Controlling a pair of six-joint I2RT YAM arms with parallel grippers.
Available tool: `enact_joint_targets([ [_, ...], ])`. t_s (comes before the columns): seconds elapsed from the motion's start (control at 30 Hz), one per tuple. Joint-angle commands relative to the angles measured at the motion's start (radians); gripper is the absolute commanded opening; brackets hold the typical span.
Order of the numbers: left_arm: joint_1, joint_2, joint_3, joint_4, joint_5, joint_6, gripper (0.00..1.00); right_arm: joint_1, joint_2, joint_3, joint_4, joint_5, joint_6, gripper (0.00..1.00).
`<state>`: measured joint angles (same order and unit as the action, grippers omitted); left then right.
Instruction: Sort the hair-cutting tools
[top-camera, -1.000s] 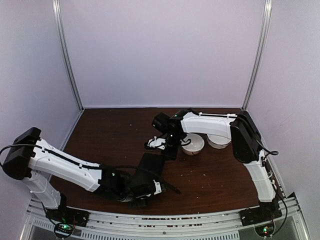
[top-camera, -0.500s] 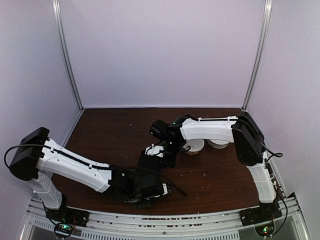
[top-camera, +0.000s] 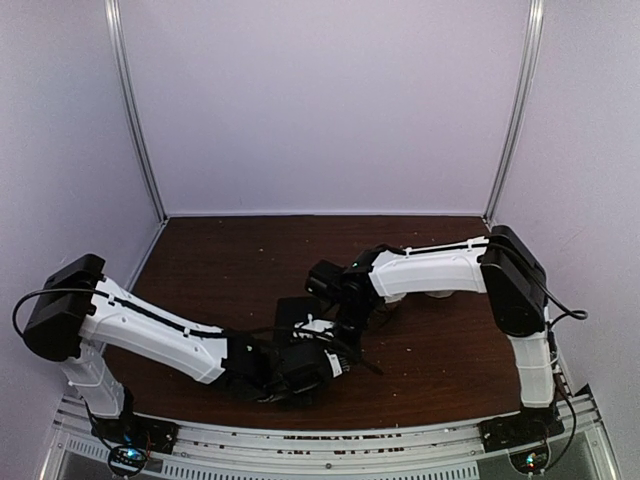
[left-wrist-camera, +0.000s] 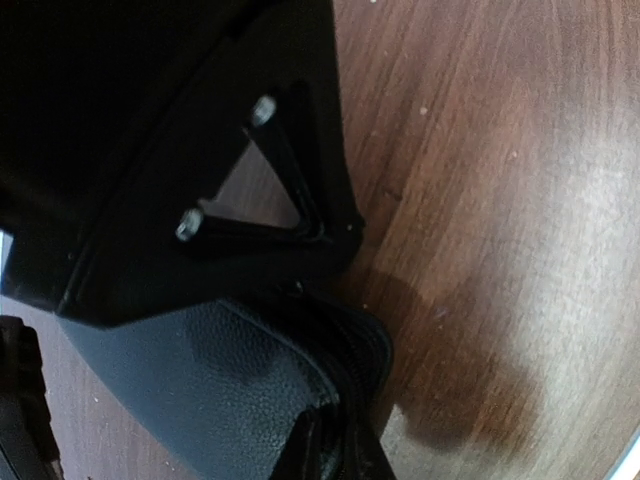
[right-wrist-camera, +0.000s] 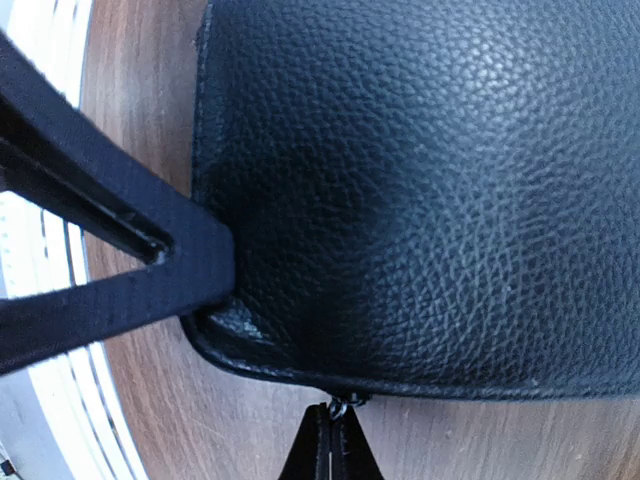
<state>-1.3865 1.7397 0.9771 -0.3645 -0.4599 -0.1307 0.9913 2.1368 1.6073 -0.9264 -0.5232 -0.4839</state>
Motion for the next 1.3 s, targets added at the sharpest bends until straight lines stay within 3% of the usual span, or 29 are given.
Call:
enact_joint_targets([
  [0.0,0.043,0.045,0.019,0.084,-0.055,-0.042,0.04,0.003,-0.060,-0.022,-0.077,-0.052,0.010,0.00],
  [0.1,0.029,0.018,0.014,0.091,-0.050,-0.038,0.22,-0.016,-0.049,-0.014,-0.090,0.031,0.007,0.00],
  [0.2,0.003,-0.039,-0.023,0.090,-0.063,-0.027,0.33,-0.052,-0.054,-0.030,-0.081,0.098,0.019,0.00],
  [0.37,-0.006,-0.152,-0.095,0.093,-0.057,-0.047,0.37,-0.108,-0.049,-0.007,-0.043,0.273,0.036,0.00],
  [0.53,0.027,-0.227,-0.142,0.079,-0.122,-0.117,0.44,-0.137,0.054,0.159,-0.023,0.476,0.055,0.00],
  [0.7,0.204,-0.290,-0.157,0.088,0.018,-0.236,0.52,-0.130,0.150,0.317,-0.071,0.444,0.054,0.00],
  [0.87,0.347,-0.328,-0.161,0.165,0.179,-0.220,0.56,-0.110,0.153,0.309,-0.050,0.391,0.021,0.00],
  [1.07,0.598,-0.313,-0.202,0.247,0.320,-0.278,0.57,-0.076,0.180,0.320,-0.013,0.410,-0.005,0.00],
  [1.27,0.794,-0.215,-0.197,0.346,0.567,-0.336,0.59,-0.063,0.193,0.333,-0.016,0.410,-0.007,0.00],
])
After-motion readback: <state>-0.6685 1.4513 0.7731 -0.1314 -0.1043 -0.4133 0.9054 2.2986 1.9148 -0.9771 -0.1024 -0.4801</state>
